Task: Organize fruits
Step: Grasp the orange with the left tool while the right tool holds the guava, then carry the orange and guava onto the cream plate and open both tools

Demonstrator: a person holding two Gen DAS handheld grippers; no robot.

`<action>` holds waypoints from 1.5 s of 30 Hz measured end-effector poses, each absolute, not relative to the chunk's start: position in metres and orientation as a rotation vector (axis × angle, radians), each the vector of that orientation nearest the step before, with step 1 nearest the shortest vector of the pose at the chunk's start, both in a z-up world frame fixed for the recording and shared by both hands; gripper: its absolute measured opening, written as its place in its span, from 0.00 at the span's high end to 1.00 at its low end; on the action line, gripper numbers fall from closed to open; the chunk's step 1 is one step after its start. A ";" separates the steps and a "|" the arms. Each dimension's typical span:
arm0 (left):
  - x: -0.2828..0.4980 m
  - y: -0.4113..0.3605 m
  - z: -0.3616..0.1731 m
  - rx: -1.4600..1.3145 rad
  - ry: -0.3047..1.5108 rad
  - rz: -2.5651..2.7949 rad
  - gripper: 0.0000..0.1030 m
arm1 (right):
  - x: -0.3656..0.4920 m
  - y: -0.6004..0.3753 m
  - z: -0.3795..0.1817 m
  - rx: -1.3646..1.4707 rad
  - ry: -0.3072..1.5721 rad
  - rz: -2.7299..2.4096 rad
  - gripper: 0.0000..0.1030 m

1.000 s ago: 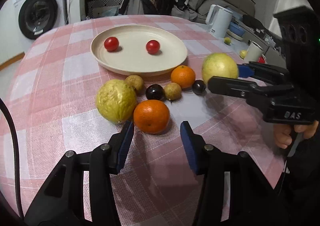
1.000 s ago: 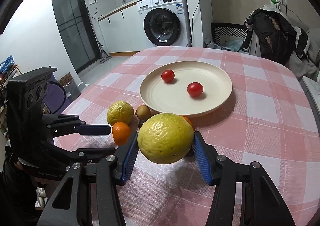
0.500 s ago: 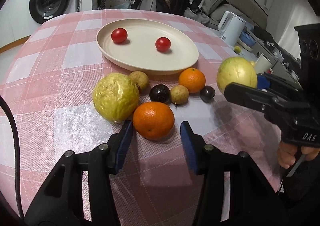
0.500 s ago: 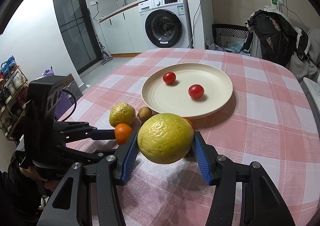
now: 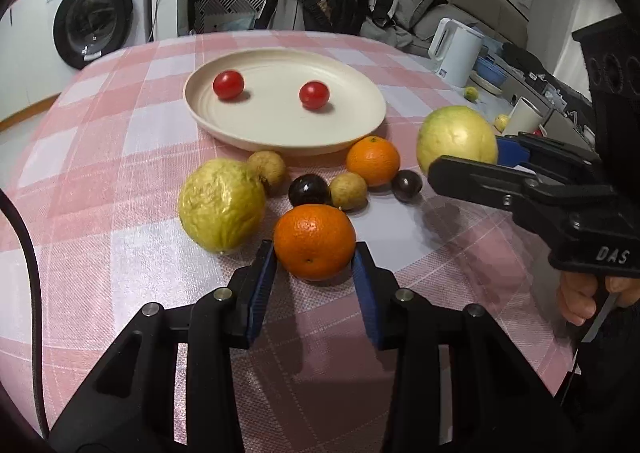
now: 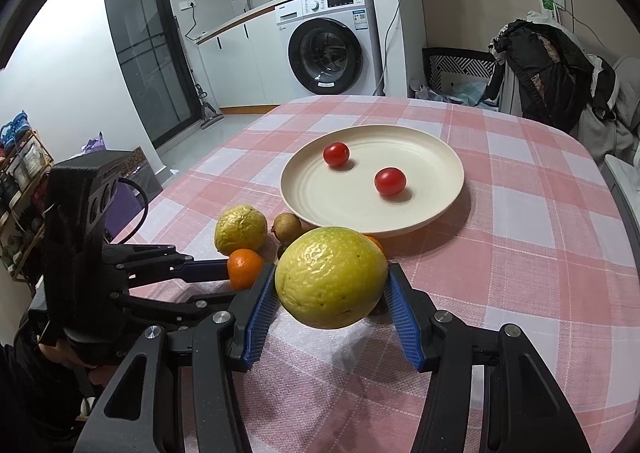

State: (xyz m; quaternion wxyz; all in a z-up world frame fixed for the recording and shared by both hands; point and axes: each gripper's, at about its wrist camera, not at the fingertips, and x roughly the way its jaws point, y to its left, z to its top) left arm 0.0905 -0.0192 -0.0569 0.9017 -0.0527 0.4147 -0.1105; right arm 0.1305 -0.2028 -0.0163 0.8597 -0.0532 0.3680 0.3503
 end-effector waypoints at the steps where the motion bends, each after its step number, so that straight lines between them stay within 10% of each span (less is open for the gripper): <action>1: 0.089 -0.019 -0.054 -0.111 0.847 -0.235 0.65 | 0.131 -0.203 -0.016 -0.111 0.771 0.736 0.47; 45: 0.150 0.000 0.008 -0.112 0.678 -0.141 0.65 | 0.175 -0.208 0.019 -0.027 0.694 0.674 0.46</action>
